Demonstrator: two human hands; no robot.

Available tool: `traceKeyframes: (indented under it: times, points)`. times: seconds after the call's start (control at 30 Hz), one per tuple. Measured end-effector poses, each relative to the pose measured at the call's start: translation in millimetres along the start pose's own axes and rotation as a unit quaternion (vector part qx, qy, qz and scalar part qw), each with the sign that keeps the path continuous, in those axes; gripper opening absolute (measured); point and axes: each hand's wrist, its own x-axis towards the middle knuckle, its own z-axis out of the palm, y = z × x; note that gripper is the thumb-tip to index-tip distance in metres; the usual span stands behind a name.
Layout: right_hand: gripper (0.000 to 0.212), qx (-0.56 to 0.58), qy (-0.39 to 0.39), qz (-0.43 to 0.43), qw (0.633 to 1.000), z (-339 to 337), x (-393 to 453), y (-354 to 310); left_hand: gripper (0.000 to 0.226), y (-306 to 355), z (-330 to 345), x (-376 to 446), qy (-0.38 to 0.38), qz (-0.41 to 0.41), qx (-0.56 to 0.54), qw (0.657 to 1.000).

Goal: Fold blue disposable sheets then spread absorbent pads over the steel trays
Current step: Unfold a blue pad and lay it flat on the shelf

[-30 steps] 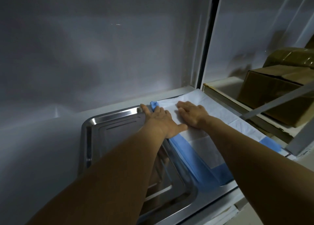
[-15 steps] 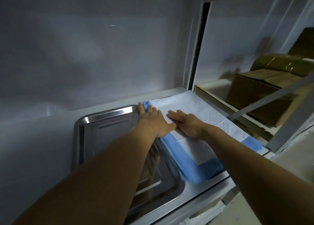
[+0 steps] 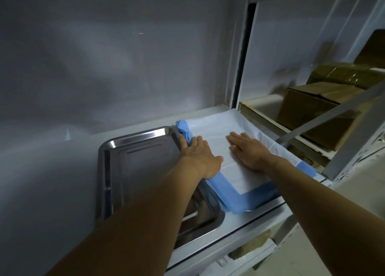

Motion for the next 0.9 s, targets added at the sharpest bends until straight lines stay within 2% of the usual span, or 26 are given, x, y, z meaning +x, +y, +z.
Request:
traceKeyframes:
  times: [0.1, 0.23, 0.37, 0.6, 0.7, 0.9]
  points:
    - [0.042, 0.013, -0.009, 0.032, 0.999, -7.9, -15.6, 6.3, 0.072, 1.6, -2.4, -0.1, -0.006, -0.003, 0.003, 1.000]
    - [0.043, 0.041, -0.059, -0.035, 0.997, -3.4, -41.9, -16.6, 0.069, 6.7, -8.9, -7.4, -0.001, -0.017, 0.041, 0.999]
    - [0.049, 0.015, -0.049, -0.036, 0.998, 5.2, -50.6, -18.6, 0.055, 33.1, -13.4, -31.7, -0.030, 0.004, 0.043, 0.999]
    - [0.050, 0.017, -0.054, -0.039, 0.998, 1.4, -53.4, -25.8, 0.070, 51.5, 5.0, -51.7, -0.020, 0.009, 0.029, 0.999]
    - [0.050, 0.014, -0.068, -0.057, 0.996, -0.2, -66.8, -17.6, 0.067, 48.0, 7.3, -51.4, -0.018, 0.019, 0.043, 0.999]
    - [0.048, -0.023, -0.046, 0.054, 0.997, -11.9, -83.9, 23.0, 0.066, 43.1, 9.9, -51.2, -0.012, 0.010, 0.013, 1.000]
